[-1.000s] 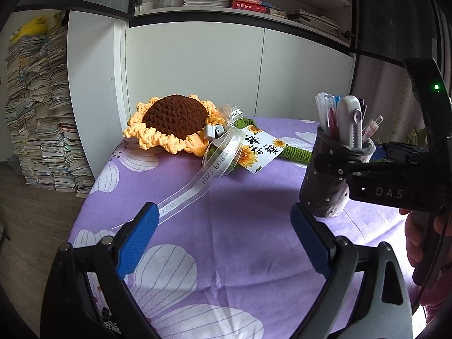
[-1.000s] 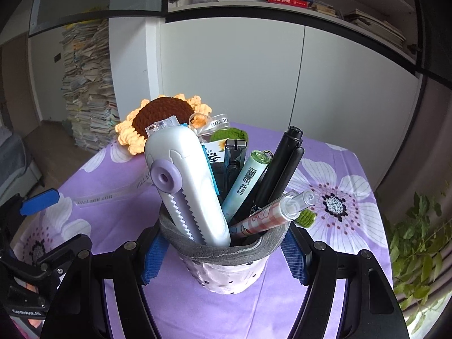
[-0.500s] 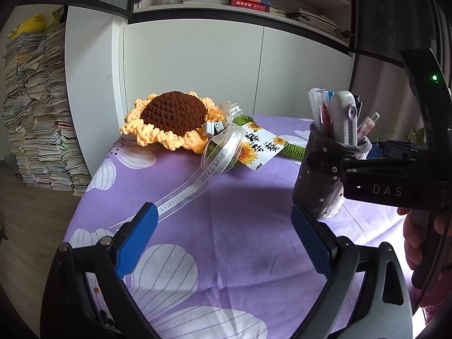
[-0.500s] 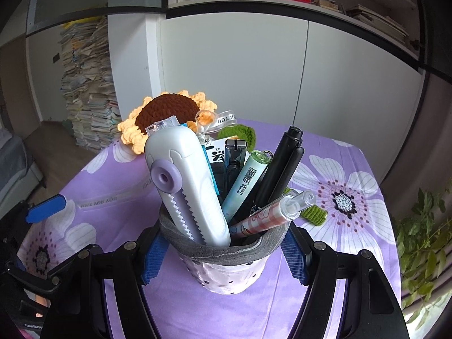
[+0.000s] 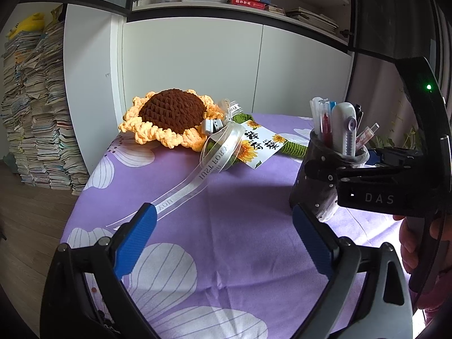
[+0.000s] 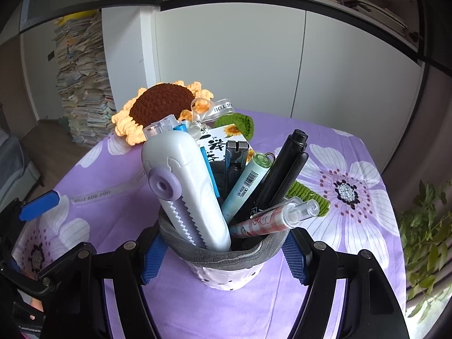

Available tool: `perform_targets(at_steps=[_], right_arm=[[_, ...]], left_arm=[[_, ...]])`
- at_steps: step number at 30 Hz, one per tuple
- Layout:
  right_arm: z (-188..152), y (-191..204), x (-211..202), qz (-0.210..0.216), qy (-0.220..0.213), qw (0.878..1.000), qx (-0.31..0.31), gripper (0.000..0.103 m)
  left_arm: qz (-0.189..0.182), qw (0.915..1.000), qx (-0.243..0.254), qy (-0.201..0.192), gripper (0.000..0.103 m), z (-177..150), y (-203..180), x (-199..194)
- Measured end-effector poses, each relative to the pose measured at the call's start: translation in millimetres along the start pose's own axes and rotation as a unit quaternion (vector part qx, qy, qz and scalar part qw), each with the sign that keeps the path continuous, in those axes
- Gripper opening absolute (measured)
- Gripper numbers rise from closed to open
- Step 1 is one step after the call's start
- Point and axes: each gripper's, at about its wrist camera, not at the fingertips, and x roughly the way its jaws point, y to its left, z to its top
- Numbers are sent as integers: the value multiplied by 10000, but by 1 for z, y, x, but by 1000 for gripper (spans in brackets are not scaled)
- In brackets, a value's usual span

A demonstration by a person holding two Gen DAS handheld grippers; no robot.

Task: Organize stationery
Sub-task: 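Carry the filled cup with the right tool toward the sunflower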

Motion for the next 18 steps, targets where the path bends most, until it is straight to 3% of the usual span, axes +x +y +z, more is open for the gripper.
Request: perform_targets(at_steps=[18], right_arm=[[-2, 1, -3, -64, 57, 10000, -2, 74]], left_arm=[[-32, 10000, -23, -7, 98, 0, -1, -2]])
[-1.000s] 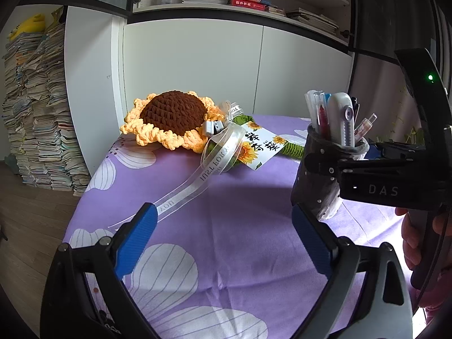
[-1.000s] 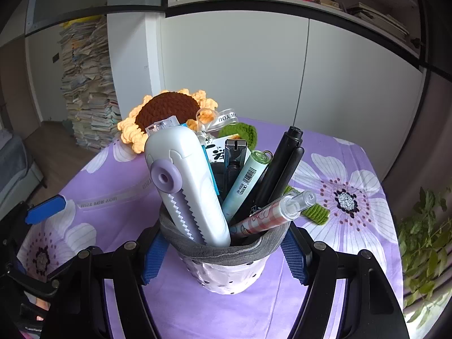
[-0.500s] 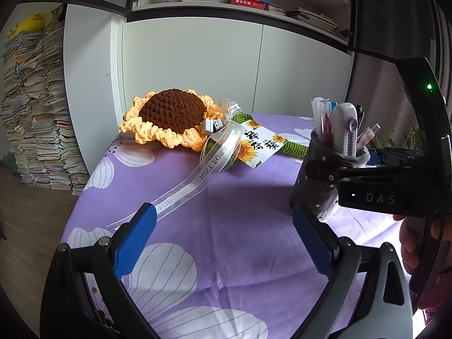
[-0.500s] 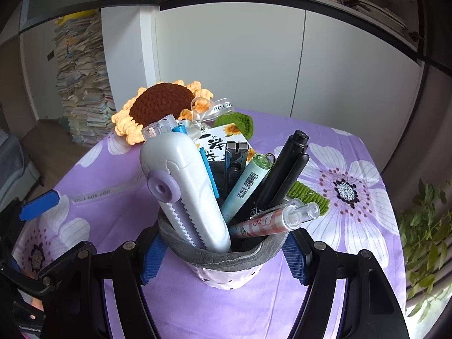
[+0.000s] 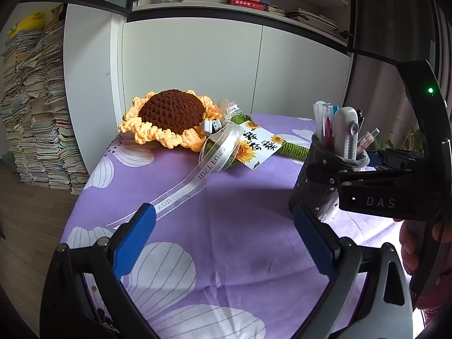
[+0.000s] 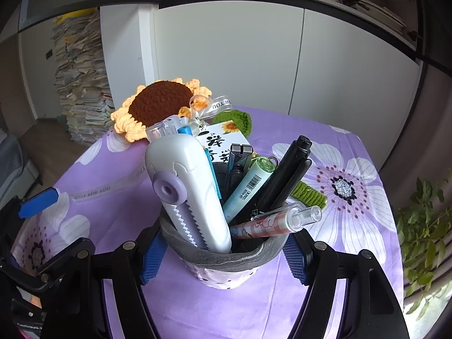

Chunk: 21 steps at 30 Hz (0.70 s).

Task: Organize stationery
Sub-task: 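Carry the filled cup with the right tool toward the sunflower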

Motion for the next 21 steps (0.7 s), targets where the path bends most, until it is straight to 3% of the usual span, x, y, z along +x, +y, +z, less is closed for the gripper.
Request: perform_targets(at_steps=[7, 21], right_arm=[[-1, 4, -6, -79, -109, 9999, -79, 81], [-14, -10, -10, 111, 204, 9993, 301, 81]], left_arm=[[-12, 10000, -15, -3, 98, 0, 0, -1], [10, 9999, -101, -56, 98, 6, 1, -15]])
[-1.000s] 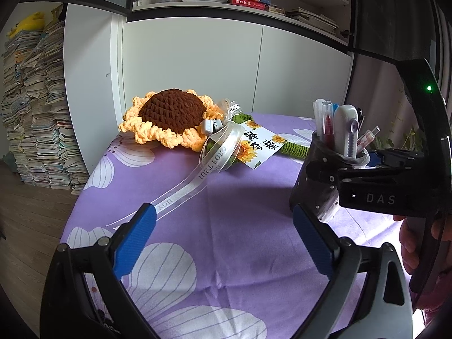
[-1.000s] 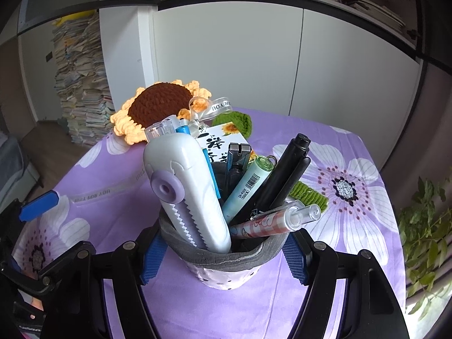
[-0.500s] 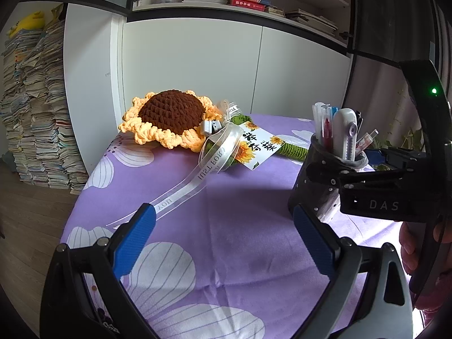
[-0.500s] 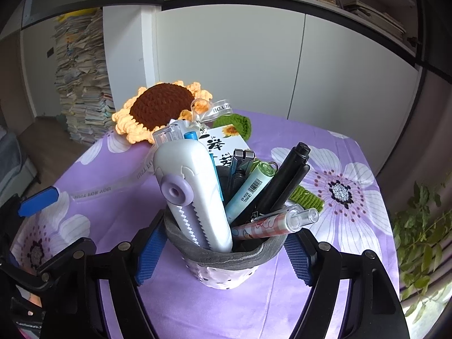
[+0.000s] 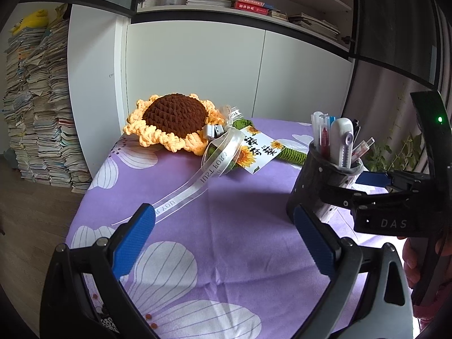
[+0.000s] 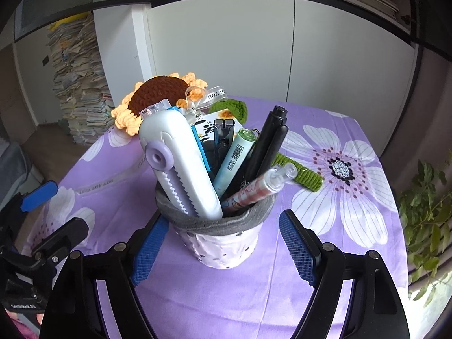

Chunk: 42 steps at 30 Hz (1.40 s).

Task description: Organize stationery

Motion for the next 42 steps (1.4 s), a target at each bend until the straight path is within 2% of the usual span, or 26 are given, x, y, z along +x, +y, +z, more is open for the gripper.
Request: perform_targets(at_steps=[7, 13, 23, 26, 31, 42], right_arm=[[-20, -6, -26, -14, 109, 9997, 202, 81], [-28, -12, -61, -85, -93, 9993, 365, 81], [-37, -6, -138, -229, -712, 9962, 441, 82], [-42, 0, -163, -345, -943, 9942, 396, 88], [-51, 10, -205, -527, -1334, 9890, 362, 92], [-73, 27, -263, -700, -1673, 9822, 495, 94]], left_arm=[[44, 9996, 85, -250, 101, 8, -13, -27], [155, 9979, 393, -501, 102, 11, -32, -58], [263, 9935, 681, -874, 102, 15, -54, -119], [278, 9919, 779, -968, 102, 12, -61, -137], [304, 9907, 825, -1043, 102, 8, -69, -162], [315, 9895, 785, -1168, 102, 4, -78, -209]])
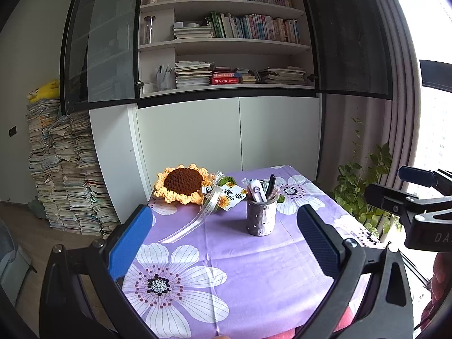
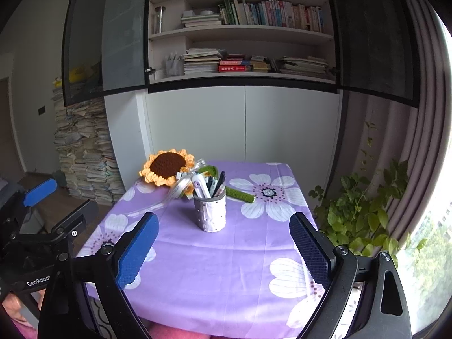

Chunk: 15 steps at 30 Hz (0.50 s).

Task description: Organize stationery

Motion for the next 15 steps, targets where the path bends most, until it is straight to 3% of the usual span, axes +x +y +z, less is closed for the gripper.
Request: perform_targets(at_steps=[15], right_arm=[[-7, 7, -49, -70, -384, 9992, 90, 95]], left_arm=[[-22, 9991, 118, -399, 102, 13, -8, -50]])
